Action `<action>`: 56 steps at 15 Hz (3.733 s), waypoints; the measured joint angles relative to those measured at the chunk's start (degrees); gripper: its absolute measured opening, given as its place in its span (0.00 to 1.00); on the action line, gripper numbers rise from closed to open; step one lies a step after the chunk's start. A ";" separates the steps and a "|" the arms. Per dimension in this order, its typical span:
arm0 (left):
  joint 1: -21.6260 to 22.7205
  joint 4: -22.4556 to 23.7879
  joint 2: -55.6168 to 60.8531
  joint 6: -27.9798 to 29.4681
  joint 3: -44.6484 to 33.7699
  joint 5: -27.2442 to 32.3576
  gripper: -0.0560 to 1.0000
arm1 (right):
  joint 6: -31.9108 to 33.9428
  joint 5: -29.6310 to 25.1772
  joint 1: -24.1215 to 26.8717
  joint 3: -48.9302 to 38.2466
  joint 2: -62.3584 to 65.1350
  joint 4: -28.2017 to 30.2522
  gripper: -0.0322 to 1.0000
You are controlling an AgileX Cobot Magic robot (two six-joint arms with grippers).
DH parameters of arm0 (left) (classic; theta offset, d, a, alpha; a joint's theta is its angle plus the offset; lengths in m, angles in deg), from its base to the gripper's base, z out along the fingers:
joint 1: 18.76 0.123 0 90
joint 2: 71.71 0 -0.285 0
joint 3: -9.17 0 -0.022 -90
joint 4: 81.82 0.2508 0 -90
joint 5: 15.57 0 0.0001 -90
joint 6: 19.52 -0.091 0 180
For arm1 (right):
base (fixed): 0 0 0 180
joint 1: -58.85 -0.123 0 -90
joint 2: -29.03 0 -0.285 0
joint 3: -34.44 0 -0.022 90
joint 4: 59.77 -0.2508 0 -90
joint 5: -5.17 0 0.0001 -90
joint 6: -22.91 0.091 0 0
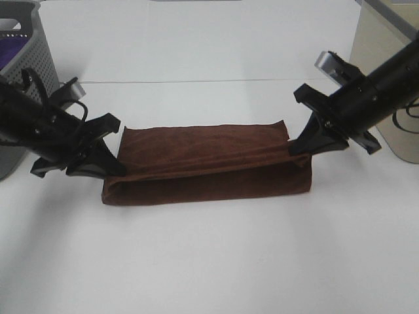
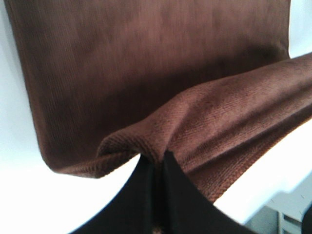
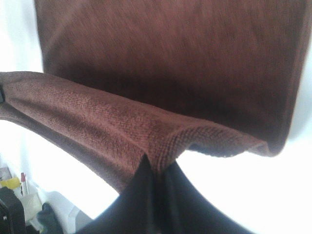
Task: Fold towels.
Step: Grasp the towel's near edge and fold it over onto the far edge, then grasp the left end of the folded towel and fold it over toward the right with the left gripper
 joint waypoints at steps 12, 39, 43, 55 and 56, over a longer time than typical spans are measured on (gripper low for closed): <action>-0.11 5.67 -19.71 1.83 27.62 -5.21 0.06 | 2.86 -0.74 0.06 31.74 -25.44 2.35 0.03; -0.29 16.73 -21.26 20.74 28.71 -2.18 0.77 | 13.41 -9.91 0.23 33.00 -21.54 19.88 0.76; -0.29 9.97 -22.80 16.73 28.76 -2.06 0.56 | 13.41 -9.45 0.23 33.00 -21.54 19.88 0.76; -0.29 42.34 -16.73 38.27 43.43 14.09 0.08 | 13.41 -8.88 0.23 33.00 -21.54 19.88 0.76; -0.52 39.48 -16.73 37.99 45.38 15.07 0.08 | 13.46 -8.82 0.23 33.00 -21.54 19.88 0.76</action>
